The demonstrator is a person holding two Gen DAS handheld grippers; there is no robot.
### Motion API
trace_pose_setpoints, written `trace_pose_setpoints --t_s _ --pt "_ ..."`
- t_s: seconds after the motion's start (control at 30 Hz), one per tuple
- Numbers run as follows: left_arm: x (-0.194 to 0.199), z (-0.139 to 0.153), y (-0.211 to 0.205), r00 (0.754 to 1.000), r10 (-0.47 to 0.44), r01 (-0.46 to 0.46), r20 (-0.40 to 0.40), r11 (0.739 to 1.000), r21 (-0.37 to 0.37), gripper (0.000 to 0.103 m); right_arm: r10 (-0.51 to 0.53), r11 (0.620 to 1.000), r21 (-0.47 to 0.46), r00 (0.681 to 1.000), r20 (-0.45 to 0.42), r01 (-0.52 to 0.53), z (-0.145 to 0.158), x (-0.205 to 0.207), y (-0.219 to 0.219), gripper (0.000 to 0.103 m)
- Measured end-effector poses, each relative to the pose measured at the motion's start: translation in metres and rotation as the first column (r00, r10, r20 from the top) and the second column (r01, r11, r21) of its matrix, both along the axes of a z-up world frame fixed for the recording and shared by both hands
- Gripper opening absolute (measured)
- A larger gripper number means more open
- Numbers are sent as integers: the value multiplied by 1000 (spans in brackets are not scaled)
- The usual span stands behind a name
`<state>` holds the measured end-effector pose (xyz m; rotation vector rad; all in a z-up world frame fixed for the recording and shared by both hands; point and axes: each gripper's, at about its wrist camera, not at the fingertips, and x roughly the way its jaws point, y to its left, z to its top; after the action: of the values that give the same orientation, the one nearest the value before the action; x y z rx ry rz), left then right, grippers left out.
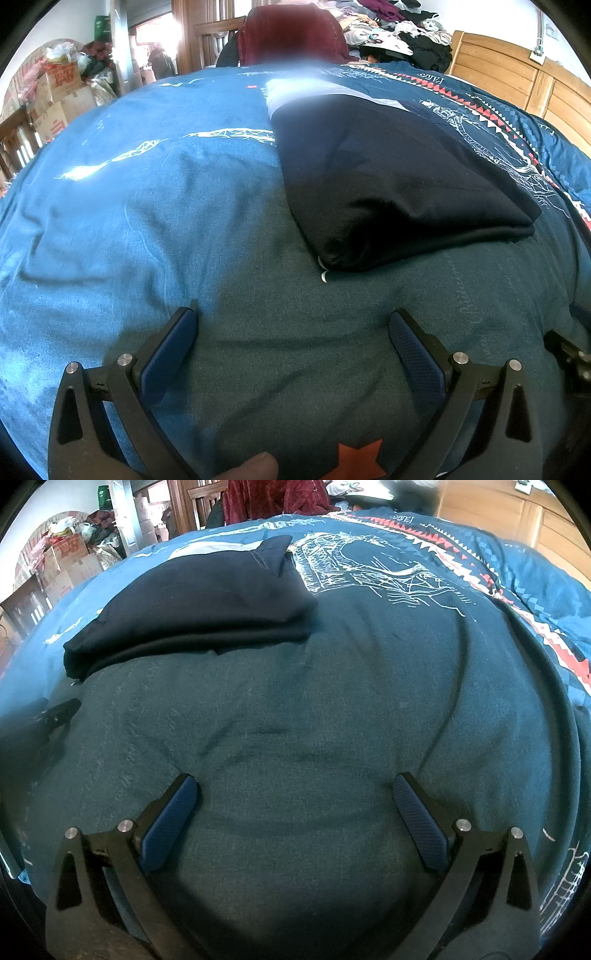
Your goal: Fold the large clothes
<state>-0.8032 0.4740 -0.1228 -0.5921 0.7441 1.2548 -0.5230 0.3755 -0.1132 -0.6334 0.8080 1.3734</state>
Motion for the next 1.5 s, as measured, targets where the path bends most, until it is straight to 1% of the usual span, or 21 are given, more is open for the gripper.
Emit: trace_pose_setpoints --t_s 0.57,0.7,0.8,0.9,1.0,1.03,1.1,1.17,1.2,1.27,1.33,1.37,1.4,1.47,1.5 --pt "0 0 0 1000 0 0 -1 1000 -2 103 -3 1000 15 1000 5 3 0 0 4 103" --pt "2 1 2 1000 -1 1 -6 1000 -15 103 -50 999 21 999 13 50 0 -3 6 103" --pt "1 2 4 1000 -8 8 -3 1000 -26 103 -50 999 -3 999 -3 50 0 0 10 103" --pt "2 3 8 1000 -14 14 -11 999 -46 103 -32 999 -37 999 -2 32 3 1 15 103" --pt "1 10 11 1000 -18 18 0 997 -74 103 -12 998 -64 1000 29 14 13 -1 14 103" --pt "2 15 10 1000 -20 19 -10 997 -70 103 -12 998 -66 999 42 15 19 -2 13 103" --pt "3 31 4 999 -26 25 -25 999 -35 103 -15 998 -54 998 55 18 39 -5 8 103" --pt "3 57 -5 999 -35 35 -15 999 15 103 -18 1000 -24 998 54 20 63 -8 1 103" --pt "3 72 -11 999 -32 32 -12 999 43 103 -21 1000 1 998 52 21 82 -11 -5 103" --pt "1 111 -25 1000 -14 15 -11 994 112 103 -30 998 53 998 48 27 114 -18 -14 103" --pt "-2 145 -40 1000 -3 4 -3 985 173 103 -36 994 105 998 45 31 147 -27 -24 103" --pt "-2 170 -53 1000 -1 0 5 974 226 103 -38 991 132 998 45 32 163 -31 -27 103" --pt "-4 184 -59 1000 -4 1 14 967 253 103 -41 986 162 998 53 32 181 -36 -32 103" --pt "-4 220 -78 1000 -10 1 29 950 311 103 -47 979 201 996 73 31 207 -46 -40 103" --pt "-3 233 -86 999 -14 1 36 944 331 103 -44 976 216 996 79 26 218 -50 -41 103"
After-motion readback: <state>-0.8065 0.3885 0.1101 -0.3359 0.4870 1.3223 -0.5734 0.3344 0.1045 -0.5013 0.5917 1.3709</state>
